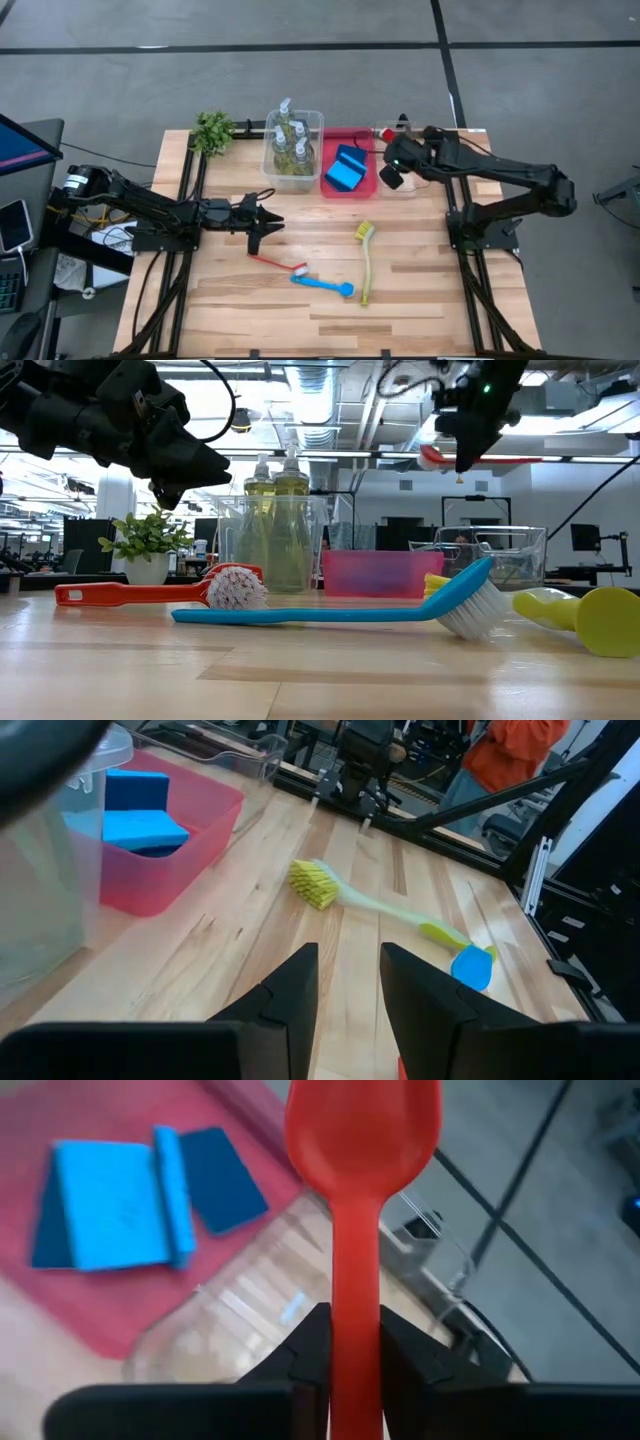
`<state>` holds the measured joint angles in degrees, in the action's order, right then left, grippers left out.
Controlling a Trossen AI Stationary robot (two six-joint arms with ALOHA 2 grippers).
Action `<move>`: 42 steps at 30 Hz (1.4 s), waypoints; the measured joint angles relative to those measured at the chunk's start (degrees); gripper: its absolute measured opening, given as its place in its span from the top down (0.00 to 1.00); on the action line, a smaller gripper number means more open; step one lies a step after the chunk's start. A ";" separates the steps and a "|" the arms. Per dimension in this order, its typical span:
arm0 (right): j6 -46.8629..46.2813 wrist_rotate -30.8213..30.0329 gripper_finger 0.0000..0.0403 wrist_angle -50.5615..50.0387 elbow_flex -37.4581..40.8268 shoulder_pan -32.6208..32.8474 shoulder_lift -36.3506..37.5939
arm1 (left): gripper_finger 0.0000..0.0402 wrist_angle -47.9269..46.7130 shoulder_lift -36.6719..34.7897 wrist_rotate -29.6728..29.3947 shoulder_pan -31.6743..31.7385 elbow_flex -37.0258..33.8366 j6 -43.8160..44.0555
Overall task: Pick & Place Kitchen Sink Supplies
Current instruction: Put the red dish brush into the transparent bin
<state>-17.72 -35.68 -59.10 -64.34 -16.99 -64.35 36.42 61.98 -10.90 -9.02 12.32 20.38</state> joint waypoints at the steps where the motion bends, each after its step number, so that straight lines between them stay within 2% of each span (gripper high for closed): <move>1: 0.60 0.27 0.87 0.19 0.00 -1.29 -0.84 | 0.72 0.00 0.00 0.00 0.00 0.00 0.00; 7: 5.44 5.79 0.86 3.37 0.00 -9.18 -5.99 | 0.72 0.00 0.00 0.00 0.00 0.00 0.00; 18: 7.81 10.36 0.86 6.28 0.00 -19.91 -14.92 | 0.72 0.00 0.00 0.02 0.00 0.00 1.51; 28: 7.81 10.34 0.85 6.33 0.00 -21.18 -20.96 | 0.72 0.00 0.00 0.02 0.00 0.00 1.53; 35: 8.40 10.31 0.84 6.31 0.00 -20.95 -21.76 | 0.72 -0.02 0.00 0.02 0.00 0.00 1.53; 42: 8.70 10.32 0.78 5.71 0.00 -20.92 -21.78 | 0.72 -0.02 0.00 0.02 0.00 0.02 1.53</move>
<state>-9.02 -25.36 -53.39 -64.34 -37.91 -86.13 36.40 61.98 -10.87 -9.02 12.34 21.91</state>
